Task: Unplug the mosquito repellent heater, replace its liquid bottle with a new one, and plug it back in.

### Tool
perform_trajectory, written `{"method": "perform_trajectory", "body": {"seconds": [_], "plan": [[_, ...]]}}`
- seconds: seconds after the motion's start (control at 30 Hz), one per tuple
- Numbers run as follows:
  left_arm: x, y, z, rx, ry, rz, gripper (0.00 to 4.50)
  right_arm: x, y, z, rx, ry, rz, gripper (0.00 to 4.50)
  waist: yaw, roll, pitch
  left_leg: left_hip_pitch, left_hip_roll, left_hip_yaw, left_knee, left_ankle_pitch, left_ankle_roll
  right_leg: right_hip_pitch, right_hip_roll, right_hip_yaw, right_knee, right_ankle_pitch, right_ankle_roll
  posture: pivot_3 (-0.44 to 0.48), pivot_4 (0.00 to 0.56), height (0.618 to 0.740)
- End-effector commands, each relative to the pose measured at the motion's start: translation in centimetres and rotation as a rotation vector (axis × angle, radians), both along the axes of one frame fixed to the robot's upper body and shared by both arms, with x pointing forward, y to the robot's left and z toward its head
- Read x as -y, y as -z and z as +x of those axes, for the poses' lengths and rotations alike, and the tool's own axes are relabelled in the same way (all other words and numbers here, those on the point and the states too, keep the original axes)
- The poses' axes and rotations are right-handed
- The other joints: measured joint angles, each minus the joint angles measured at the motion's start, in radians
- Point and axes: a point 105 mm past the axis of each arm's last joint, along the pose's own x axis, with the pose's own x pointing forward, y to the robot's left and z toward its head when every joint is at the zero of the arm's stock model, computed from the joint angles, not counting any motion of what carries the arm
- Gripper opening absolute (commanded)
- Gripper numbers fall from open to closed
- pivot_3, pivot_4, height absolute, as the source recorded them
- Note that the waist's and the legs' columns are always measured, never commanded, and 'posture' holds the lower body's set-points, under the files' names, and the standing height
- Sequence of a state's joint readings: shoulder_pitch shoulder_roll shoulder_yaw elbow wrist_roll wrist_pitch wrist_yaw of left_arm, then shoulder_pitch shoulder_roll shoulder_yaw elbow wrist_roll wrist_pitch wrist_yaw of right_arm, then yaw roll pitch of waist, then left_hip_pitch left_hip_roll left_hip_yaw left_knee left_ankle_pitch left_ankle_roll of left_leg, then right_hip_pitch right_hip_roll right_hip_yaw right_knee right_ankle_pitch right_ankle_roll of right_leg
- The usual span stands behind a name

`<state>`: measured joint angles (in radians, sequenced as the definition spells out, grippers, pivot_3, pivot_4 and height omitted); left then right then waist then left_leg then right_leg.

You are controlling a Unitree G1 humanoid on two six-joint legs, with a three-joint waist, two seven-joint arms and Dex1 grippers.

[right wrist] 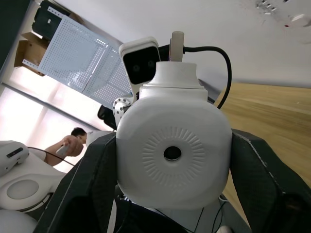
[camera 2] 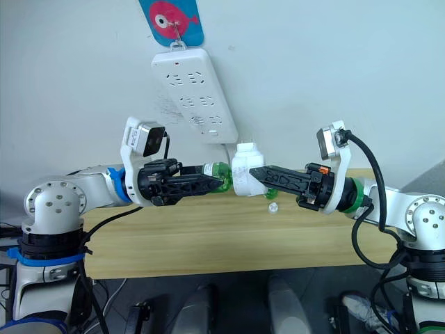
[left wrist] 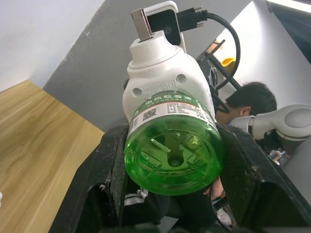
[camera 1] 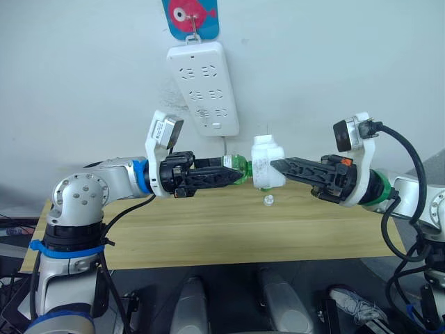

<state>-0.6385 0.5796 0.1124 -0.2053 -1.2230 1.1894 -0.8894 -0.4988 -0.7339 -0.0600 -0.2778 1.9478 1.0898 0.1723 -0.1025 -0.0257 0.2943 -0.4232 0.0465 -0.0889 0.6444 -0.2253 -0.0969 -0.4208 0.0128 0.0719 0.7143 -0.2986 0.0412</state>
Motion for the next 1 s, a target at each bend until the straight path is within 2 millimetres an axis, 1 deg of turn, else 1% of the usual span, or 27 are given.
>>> {"method": "perform_trajectory", "body": {"seconds": [0.03, 0.23, 0.37, 0.43, 0.5, 0.53, 0.57, 0.63, 0.73, 0.8, 0.83, 0.9, 1.0], "plan": [[0.4, -0.8, -0.3, 0.061, -0.003, -0.029, 2.3, -0.3, -0.2, -0.8, 0.009, -0.042, -0.016, 4.5, 0.0, 0.0, 0.0, 0.0, 0.0, 0.0, 0.0, 0.0, 0.0, 0.0, 0.0, 0.0, 0.0, 0.0, 0.0, -0.134, 0.235, 0.74], [0.2, -0.8, 1.3, 0.037, -0.09, -0.087, 2.3, 0.4, 0.1, -0.6, 0.005, -0.009, -0.054, 4.5, 0.001, 0.0, 0.0, 0.0, 0.0, 0.0, 0.0, 0.0, 0.0, 0.0, 0.0, 0.0, 0.0, 0.0, 0.0, -0.138, 0.234, 0.74], [0.3, -1.2, 2.1, 0.004, -0.131, -0.146, 2.3, 0.8, 0.6, -1.6, 0.046, -0.02, -0.148, 4.5, 0.006, 0.0, 0.0, -0.001, 0.0, 0.0, 0.0, 0.0, 0.0, 0.0, 0.0, 0.0, 0.0, 0.0, 0.0, -0.141, 0.233, 0.74], [0.2, -1.4, 2.4, -0.011, -0.149, -0.171, 2.3, 0.9, 1.4, -2.3, 0.098, -0.026, -0.227, 4.5, 0.009, 0.0, 0.0, -0.001, 0.0, 0.0, 0.0, 0.0, 0.0, 0.0, 0.0, 0.0, 0.0, 0.0, 0.0, -0.145, 0.232, 0.74], [0.1, -1.6, 2.8, -0.035, -0.163, -0.197, 2.3, 1.3, 2.9, -3.1, 0.208, -0.029, -0.348, 4.5, 0.011, 0.0, 0.0, -0.001, 0.0, 0.0, 0.0, 0.0, 0.0, 0.0, 0.0, 0.0, 0.0, 0.0, 0.0, -0.145, 0.232, 0.74], [0.0, -1.7, 2.8, -0.05, -0.157, -0.205, 2.3, 1.8, 3.5, -3.1, 0.269, -0.004, -0.405, 4.5, 0.015, 0.0, 0.0, -0.001, 0.0, 0.0, 0.0, 0.0, 0.0, 0.0, 0.0, -0.001, 0.0, 0.0, 0.0, -0.145, 0.232, 0.74], [0.0, -1.7, 2.7, -0.062, -0.148, -0.206, 2.3, 2.2, 3.6, -2.8, 0.333, 0.038, -0.41, 4.33, 0.016, 0.0, 0.0, -0.001, 0.0, -0.001, 0.001, 0.0, 0.0, 0.0, 0.0, -0.001, 0.0, 0.0, 0.0, -0.15, 0.231, 0.74], [-0.2, -1.5, 2.3, -0.084, -0.122, -0.195, 2.3, 3.6, 4.1, -1.6, 0.435, 0.114, -0.476, 3.93, 0.017, 0.0, 0.0, -0.001, 0.0, -0.001, 0.001, 0.0, 0.0, 0.0, 0.0, -0.001, -0.001, 0.0, 0.0, -0.155, 0.231, 0.74], [-0.2, -1.4, 1.7, -0.113, -0.073, -0.177, 2.3, 5.3, 4.1, 0.3, 0.465, 0.162, -0.513, 2.92, 0.011, 0.0, 0.0, 0.0, -0.001, 0.001, 0.002, 0.0, 0.0, 0.001, 0.0, 0.001, -0.001, 0.001, 0.002, -0.165, 0.229, 0.74], [-0.2, -1.3, 1.2, -0.128, -0.042, -0.167, 2.3, 6.1, 3.4, 1.6, 0.498, 0.197, -0.501, 2.21, 0.011, 0.0, 0.0, 0.001, 0.0, 0.001, 0.002, 0.0, 0.0, 0.001, 0.0, 0.001, -0.001, 0.001, 0.002, -0.168, 0.229, 0.74], [-0.1, -1.2, 0.8, -0.131, -0.015, -0.154, 2.3, 6.5, 2.8, 2.6, 0.525, 0.22, -0.494, 1.87, 0.01, 0.0, 0.0, 0.001, 0.0, 0.002, 0.002, 0.0, 0.0, 0.001, 0.0, 0.001, -0.001, 0.001, 0.002, -0.168, 0.229, 0.74], [0.0, -1.2, 0.4, -0.139, 0.019, -0.142, 2.3, 6.7, 2.1, 4.0, 0.575, 0.235, -0.492, 1.09, 0.008, 0.0, -0.001, 0.002, 0.0, 0.002, 0.002, 0.0, 0.0, 0.001, 0.0, 0.001, 0.0, 0.001, 0.001, -0.168, 0.225, 0.74], [0.3, -1.2, 0.0, -0.14, 0.047, -0.131, 2.3, 5.7, 1.5, 5.0, 0.642, 0.193, -0.486, 0.06, 0.006, 0.0, -0.001, 0.002, 0.0, 0.001, 0.001, 0.0, 0.0, 0.001, 0.0, 0.001, 0.0, 0.001, 0.001, -0.157, 0.223, 0.74]]}}
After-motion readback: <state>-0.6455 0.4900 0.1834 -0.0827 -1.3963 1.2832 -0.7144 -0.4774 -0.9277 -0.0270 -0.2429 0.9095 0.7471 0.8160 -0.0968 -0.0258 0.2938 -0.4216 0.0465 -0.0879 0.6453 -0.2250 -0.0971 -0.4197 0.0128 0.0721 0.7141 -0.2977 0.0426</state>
